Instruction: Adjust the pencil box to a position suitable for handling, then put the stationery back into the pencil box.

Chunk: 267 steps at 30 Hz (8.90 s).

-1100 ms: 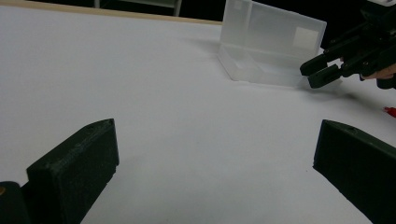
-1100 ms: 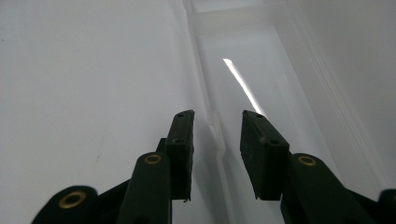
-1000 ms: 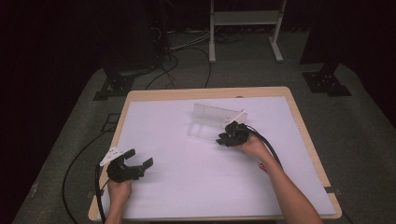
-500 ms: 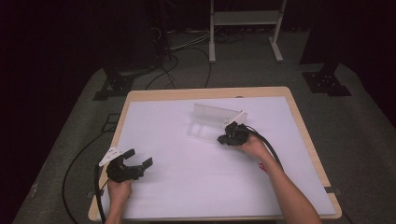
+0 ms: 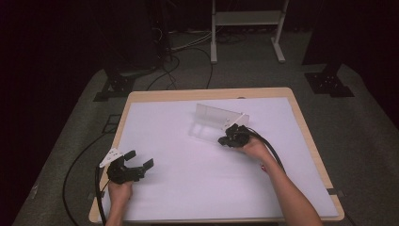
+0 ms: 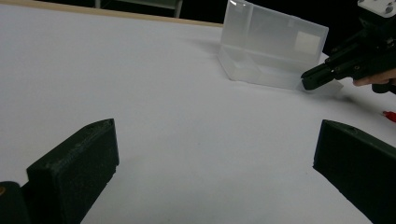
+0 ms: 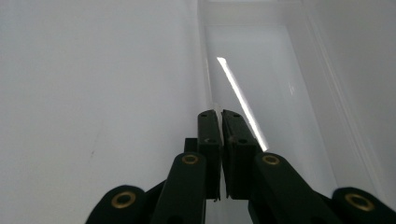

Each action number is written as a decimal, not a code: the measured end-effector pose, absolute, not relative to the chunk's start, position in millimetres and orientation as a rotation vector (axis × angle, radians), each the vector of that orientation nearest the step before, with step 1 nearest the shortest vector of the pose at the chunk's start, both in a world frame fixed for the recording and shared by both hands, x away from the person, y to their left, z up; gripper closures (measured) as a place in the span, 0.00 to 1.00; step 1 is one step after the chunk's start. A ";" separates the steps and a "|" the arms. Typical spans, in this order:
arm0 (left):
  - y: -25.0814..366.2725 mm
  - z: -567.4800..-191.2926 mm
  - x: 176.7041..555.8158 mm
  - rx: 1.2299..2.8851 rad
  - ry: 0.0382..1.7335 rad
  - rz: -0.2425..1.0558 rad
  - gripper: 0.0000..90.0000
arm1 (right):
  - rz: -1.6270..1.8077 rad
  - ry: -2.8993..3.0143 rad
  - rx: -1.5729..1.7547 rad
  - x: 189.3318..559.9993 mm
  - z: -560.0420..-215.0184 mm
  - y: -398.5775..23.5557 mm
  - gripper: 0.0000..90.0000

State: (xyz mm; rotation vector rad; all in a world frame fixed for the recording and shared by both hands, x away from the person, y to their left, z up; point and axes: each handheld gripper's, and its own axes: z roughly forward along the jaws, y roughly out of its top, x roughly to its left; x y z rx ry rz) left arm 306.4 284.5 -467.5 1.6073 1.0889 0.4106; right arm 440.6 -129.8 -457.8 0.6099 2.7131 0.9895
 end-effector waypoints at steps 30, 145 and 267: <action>286.4 -467.1 305.9 1.602 1.080 0.410 0.00 | 1.054 2.612 0.577 429.0 -433.8 -138.6 0.96; 286.3 -468.1 307.9 1.602 1.085 0.402 0.00 | 1.314 2.619 0.714 300.1 -436.9 -193.4 0.44; 287.7 -467.7 305.7 1.599 1.084 0.401 0.00 | 1.010 2.435 1.105 266.2 -471.6 -298.5 0.87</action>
